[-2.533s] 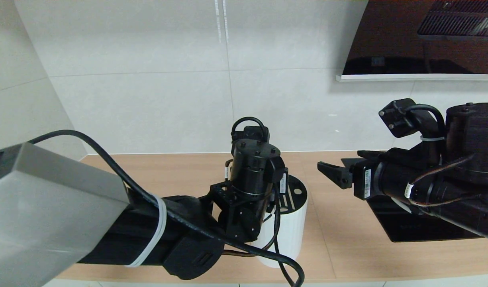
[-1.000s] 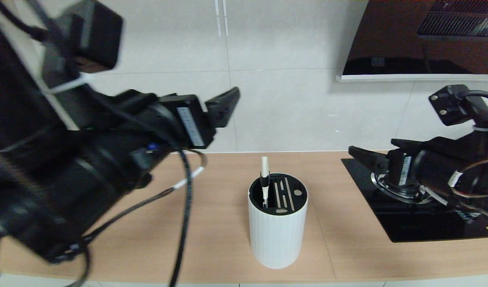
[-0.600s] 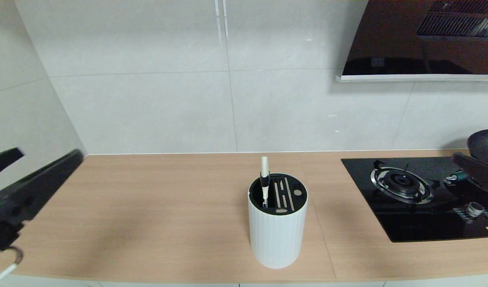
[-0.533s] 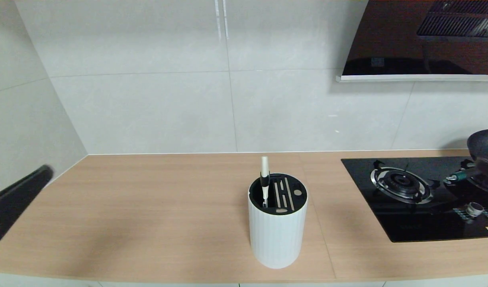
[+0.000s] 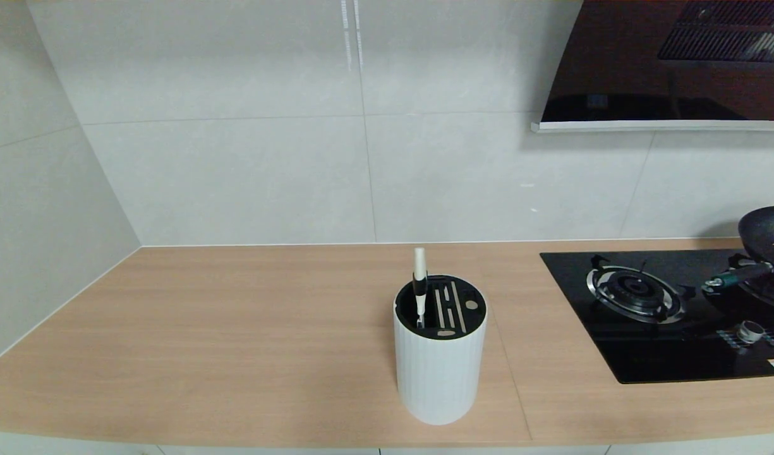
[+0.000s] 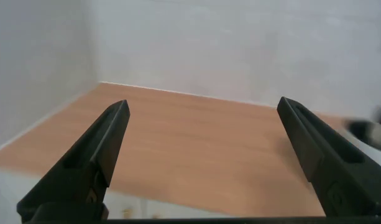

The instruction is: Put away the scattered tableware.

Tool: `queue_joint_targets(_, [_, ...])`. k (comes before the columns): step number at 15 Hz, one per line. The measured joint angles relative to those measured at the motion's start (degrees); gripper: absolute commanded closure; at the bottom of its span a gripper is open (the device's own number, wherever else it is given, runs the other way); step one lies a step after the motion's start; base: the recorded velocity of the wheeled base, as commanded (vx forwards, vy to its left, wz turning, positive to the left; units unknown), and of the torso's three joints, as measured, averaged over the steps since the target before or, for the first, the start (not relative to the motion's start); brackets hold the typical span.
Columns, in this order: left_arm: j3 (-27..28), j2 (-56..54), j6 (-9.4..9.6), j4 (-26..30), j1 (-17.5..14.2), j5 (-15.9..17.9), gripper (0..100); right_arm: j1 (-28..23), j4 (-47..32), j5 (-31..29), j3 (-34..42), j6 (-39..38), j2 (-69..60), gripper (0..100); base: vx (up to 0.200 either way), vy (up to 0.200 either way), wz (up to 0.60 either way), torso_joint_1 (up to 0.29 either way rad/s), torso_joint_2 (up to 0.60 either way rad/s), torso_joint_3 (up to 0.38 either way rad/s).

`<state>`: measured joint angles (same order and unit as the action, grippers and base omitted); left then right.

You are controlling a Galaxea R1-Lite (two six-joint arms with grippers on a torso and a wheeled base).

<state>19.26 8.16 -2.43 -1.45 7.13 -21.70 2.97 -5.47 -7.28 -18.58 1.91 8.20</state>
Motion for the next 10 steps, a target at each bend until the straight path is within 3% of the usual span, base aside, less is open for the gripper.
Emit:
queue_joint_targets(2, [-1.73,-3.58,0.79,0.06,-4.24,1.23,0,-2.6,0.04,0.93,3.34,0.05,-4.02,0,0.0,0.0,0.0,0.0,0.0,0.0])
queue_joint_targets(4, [-5.23,-6.31,0.54,0.23,-6.28,1.04,0,-3.24,0.39,1.15,5.22,0.05,-6.36,0,0.0,0.0,0.0,0.0,0.0,0.0])
queue_joint_targets(7, [-11.36,-7.89,0.62,-0.24,-6.92,3.15,0,-3.35,0.96,2.33,9.85,1.45,-7.68,0,0.0,0.0,0.0,0.0,0.0,0.0])
queue_joint_targets(10, [-17.09,-8.18,1.15,-0.35,-7.06,9.01,0,-3.3,9.81,4.16,16.21,2.86,-8.07,0,0.0,0.0,0.0,0.0,0.0,0.0])
